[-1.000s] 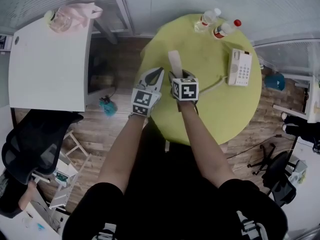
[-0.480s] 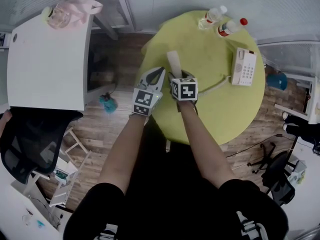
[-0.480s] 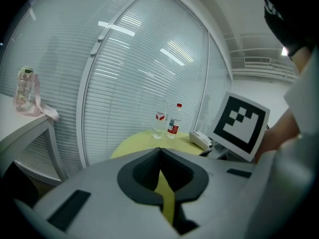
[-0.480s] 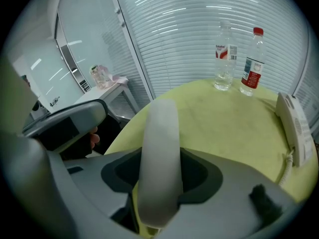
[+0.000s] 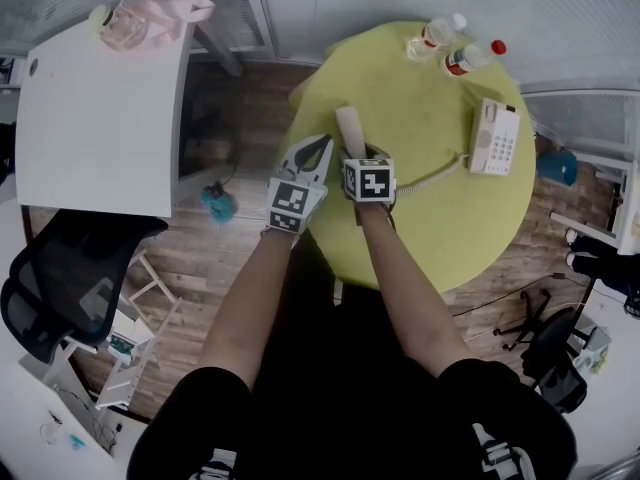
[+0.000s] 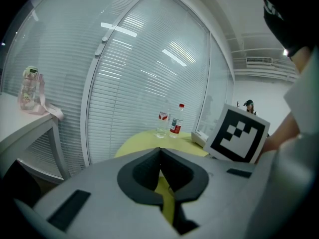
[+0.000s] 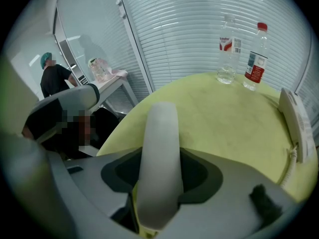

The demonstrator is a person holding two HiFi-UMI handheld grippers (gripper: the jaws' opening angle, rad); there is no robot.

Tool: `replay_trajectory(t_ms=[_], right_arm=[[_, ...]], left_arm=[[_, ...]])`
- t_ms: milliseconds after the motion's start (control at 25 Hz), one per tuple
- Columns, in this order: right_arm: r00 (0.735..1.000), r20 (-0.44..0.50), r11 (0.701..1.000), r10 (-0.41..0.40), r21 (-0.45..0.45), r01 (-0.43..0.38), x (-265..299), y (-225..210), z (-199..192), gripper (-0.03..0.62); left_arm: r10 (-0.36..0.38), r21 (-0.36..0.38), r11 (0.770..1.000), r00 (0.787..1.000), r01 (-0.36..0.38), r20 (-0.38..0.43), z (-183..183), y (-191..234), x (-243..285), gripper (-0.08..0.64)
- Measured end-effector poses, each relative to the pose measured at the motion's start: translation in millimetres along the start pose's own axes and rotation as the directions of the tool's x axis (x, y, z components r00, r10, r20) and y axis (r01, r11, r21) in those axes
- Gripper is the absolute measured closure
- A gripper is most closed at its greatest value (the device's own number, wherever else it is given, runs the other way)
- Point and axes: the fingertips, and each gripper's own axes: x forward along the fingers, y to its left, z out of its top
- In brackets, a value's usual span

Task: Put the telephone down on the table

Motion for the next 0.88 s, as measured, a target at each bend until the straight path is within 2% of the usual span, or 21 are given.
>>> replay_trajectory(t_ms=[440, 680, 760, 880], right_arm=[[1.0, 0.002, 0.999, -0.002, -0.047, 0.002, -9, 6, 6, 0.357], [0.997, 0.082, 0.999, 0.009, -0.051, -0.004, -49, 7, 32, 0.357], [0.992, 0.12, 0.999, 0.033, -0.042, -0.028, -71, 8, 43, 0.357], [0.982, 0.183, 0.996, 0.042, -0.079, -0.028, -110, 5, 55, 0.357]], left_arm=[[0.002, 0.019, 1.0, 0.999, -0.002, 0.035, 16, 1, -7, 0.548], [-0.013, 0.046, 0.999, 0.998, 0.01, 0.056, 41, -8, -16, 0.548], [-0.037, 0.053, 0.998, 0.998, 0.034, 0.06, 53, -16, -19, 0.548], [-0.079, 0.076, 0.994, 0.995, 0.074, 0.065, 72, -34, -26, 0.548]])
